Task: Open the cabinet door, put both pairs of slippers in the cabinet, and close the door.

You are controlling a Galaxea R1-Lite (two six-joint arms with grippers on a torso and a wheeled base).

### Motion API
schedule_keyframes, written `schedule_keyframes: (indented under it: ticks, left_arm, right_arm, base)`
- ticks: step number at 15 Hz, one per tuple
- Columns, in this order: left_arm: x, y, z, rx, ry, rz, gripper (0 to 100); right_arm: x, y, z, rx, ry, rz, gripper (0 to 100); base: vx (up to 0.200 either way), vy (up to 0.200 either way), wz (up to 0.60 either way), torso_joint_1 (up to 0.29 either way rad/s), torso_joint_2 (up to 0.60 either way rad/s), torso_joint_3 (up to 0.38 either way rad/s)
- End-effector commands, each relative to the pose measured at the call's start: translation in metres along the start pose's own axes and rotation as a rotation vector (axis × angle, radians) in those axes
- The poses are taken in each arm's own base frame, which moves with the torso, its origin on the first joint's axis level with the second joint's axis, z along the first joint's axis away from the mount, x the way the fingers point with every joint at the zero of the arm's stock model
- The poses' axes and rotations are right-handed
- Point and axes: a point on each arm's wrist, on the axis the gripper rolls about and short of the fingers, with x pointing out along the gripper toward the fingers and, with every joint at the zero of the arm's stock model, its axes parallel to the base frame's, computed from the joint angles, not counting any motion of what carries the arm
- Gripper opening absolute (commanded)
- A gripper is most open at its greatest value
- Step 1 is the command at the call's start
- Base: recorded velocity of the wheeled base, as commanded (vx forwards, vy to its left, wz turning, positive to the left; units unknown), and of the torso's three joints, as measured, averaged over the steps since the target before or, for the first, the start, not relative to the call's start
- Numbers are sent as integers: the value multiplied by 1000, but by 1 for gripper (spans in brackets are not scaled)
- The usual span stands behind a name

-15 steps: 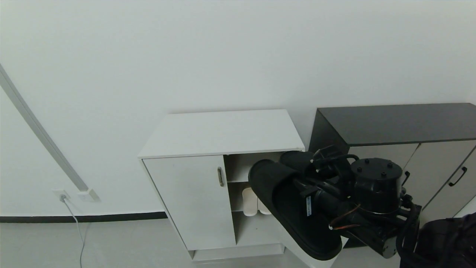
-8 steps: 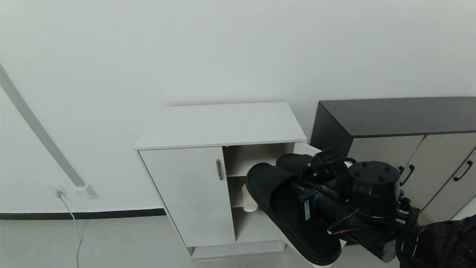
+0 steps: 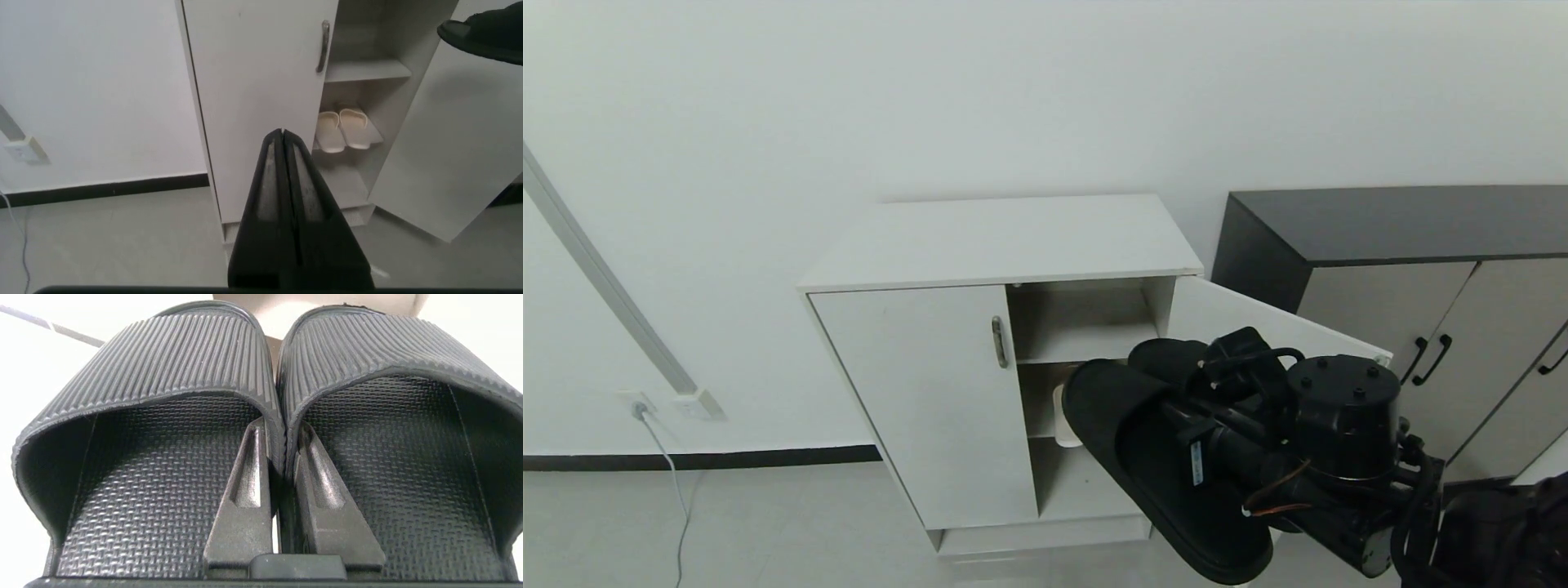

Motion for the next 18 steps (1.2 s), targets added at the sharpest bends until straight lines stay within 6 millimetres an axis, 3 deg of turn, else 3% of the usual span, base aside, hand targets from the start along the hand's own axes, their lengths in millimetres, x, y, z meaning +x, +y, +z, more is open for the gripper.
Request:
schedule_keyframes:
  ticks: [1, 18]
  left_arm:
    - [0, 0, 0, 0, 0, -1, 0]
    - [0, 0, 0, -2, 0, -1, 0]
  right_arm:
    - [1, 1, -1, -1, 3, 2, 0]
    - [-2, 5, -4, -14, -8, 19, 0]
  base:
    - [0, 0, 0, -217, 540, 330]
    - [0, 0, 0, -159, 492, 330]
